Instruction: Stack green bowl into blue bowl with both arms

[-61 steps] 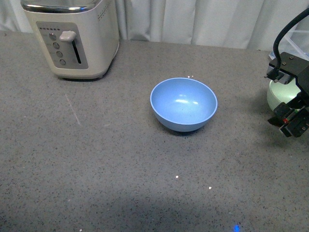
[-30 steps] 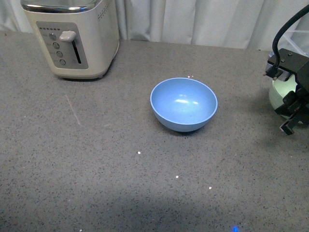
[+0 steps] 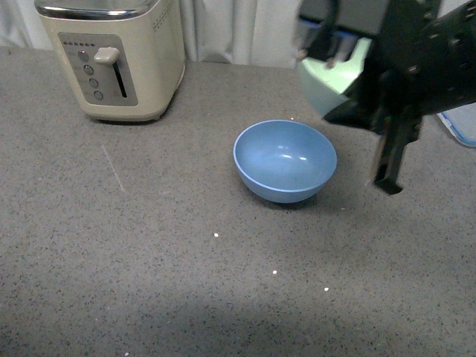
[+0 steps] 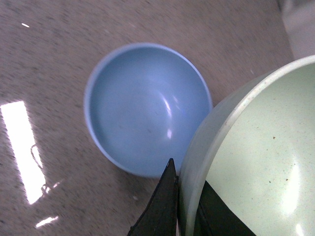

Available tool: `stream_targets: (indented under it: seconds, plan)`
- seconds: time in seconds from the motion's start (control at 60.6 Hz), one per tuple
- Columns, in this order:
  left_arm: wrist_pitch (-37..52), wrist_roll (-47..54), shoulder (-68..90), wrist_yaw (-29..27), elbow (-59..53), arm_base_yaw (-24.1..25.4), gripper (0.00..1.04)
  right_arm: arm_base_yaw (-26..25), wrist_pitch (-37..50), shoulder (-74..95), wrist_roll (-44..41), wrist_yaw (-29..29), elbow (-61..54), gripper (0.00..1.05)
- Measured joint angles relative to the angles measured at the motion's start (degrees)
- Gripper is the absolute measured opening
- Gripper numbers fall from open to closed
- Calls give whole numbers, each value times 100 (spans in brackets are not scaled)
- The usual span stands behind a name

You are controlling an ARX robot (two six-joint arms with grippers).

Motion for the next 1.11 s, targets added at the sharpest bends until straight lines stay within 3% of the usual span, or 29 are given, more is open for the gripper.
stream_targets:
  seconds: [0.231,0.693,0.908,1.106]
  plan:
    - [0,0,0,2,0,0,98,662,52,544,-144,286,26,2]
    - [0,0,0,2,0,0,98,748,-68,1204,-570,651,452,2]
    - [0,0,0,2,0,0,98,715,-105,1191,-157,581,529,34]
    - [0,0,0,0,0,0,98,431,-68,509,1364,498,459,66]
